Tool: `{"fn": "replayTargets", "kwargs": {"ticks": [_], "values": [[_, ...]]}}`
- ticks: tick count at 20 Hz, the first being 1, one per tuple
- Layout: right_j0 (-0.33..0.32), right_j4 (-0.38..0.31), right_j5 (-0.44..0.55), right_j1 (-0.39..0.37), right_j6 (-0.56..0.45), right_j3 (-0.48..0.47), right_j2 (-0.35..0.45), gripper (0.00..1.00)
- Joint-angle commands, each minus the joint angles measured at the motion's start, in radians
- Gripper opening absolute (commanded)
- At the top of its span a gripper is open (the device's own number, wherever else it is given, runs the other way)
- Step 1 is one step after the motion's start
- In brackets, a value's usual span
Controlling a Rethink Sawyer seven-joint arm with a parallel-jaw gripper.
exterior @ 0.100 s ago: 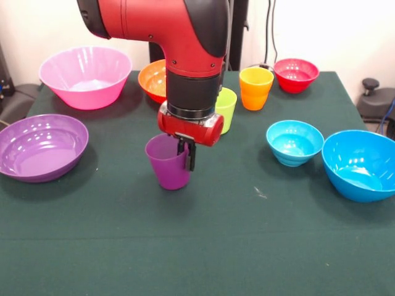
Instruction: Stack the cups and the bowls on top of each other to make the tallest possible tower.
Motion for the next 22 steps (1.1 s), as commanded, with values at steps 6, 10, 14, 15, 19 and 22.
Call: {"fn": "replayTargets", "kwargs": {"ticks": [6, 10, 14, 15, 19, 22], "values": [[0.003, 0.03, 0.079, 0.002, 0.032, -0.036, 0.039, 1.0], [0.011, 0.036, 0.097, 0.005, 0.036, -0.049, 0.031, 1.0], [0.019, 0.043, 0.105, 0.003, 0.044, -0.05, 0.026, 1.0], [0.021, 0.043, 0.103, 0.001, 0.045, -0.048, 0.023, 1.0], [0.027, 0.051, 0.108, -0.029, 0.051, -0.023, 0.017, 1.0], [0.028, 0.061, 0.131, -0.069, 0.047, -0.002, 0.017, 1.0]]}}
